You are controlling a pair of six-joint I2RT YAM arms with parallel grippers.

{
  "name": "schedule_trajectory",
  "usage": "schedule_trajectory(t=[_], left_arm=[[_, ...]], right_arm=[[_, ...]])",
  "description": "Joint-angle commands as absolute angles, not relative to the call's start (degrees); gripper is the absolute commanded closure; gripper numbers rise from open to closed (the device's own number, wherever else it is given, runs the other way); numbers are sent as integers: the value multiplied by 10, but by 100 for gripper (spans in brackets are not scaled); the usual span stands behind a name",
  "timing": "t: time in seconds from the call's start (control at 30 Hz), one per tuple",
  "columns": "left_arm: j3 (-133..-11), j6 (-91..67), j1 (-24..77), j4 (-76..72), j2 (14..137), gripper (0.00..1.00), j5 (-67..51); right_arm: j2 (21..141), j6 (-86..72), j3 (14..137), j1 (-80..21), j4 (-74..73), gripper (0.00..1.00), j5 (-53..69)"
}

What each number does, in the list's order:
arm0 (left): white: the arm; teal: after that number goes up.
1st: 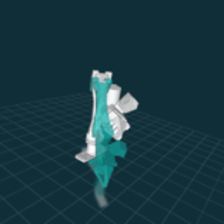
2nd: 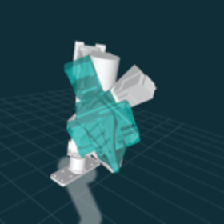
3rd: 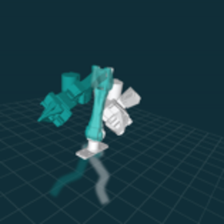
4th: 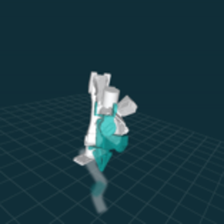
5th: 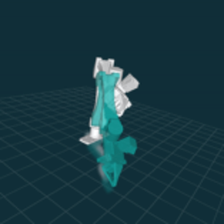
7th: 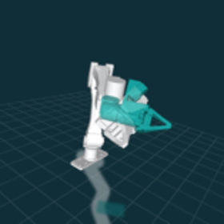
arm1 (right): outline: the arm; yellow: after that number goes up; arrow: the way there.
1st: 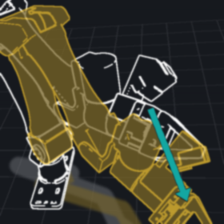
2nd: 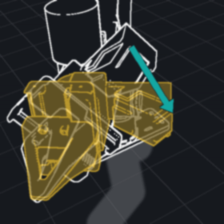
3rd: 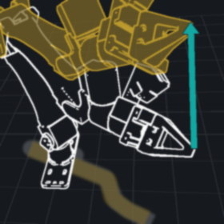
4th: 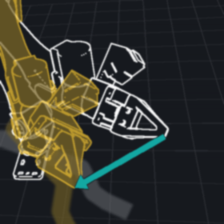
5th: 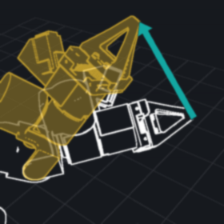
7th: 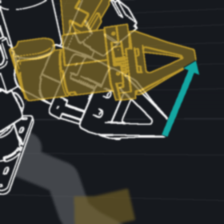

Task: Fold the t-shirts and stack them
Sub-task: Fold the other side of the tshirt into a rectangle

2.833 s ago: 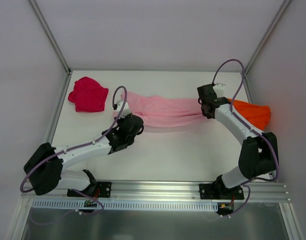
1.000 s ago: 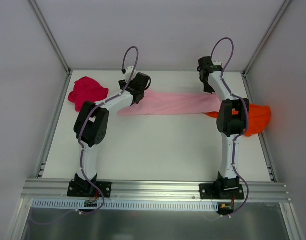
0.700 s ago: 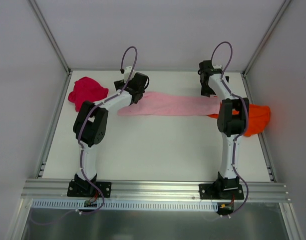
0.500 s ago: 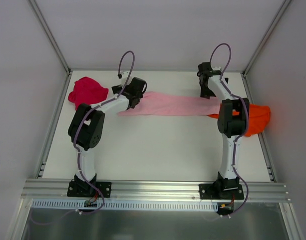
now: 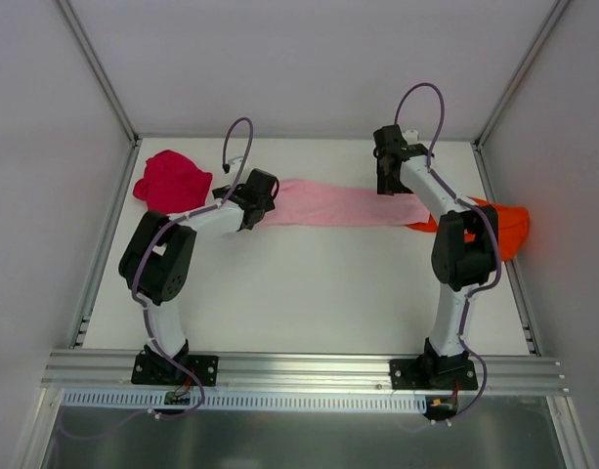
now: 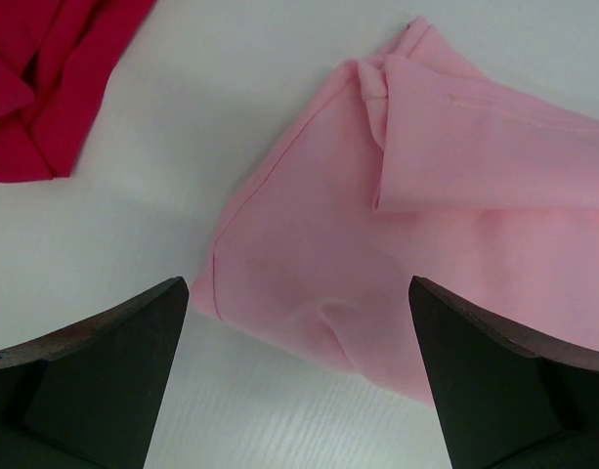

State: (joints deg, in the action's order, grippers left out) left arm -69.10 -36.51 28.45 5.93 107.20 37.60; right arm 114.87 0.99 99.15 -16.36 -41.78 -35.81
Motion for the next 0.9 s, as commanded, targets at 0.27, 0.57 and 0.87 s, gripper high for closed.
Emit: schedule_trajectory(t=[0.27,0.57,0.87], left_arm=[[-676,-388,279,41,1042,1,359],[-633,-392,233,18,1019,1,307],[-603,-401,208,-24,1029,1,249]], right_arm=[[1076,-22,929,-178,-388,2,-340],[1065,-17,921,-186,-389,1,-345],[1072,-15,932,-195,-381,1,-330]])
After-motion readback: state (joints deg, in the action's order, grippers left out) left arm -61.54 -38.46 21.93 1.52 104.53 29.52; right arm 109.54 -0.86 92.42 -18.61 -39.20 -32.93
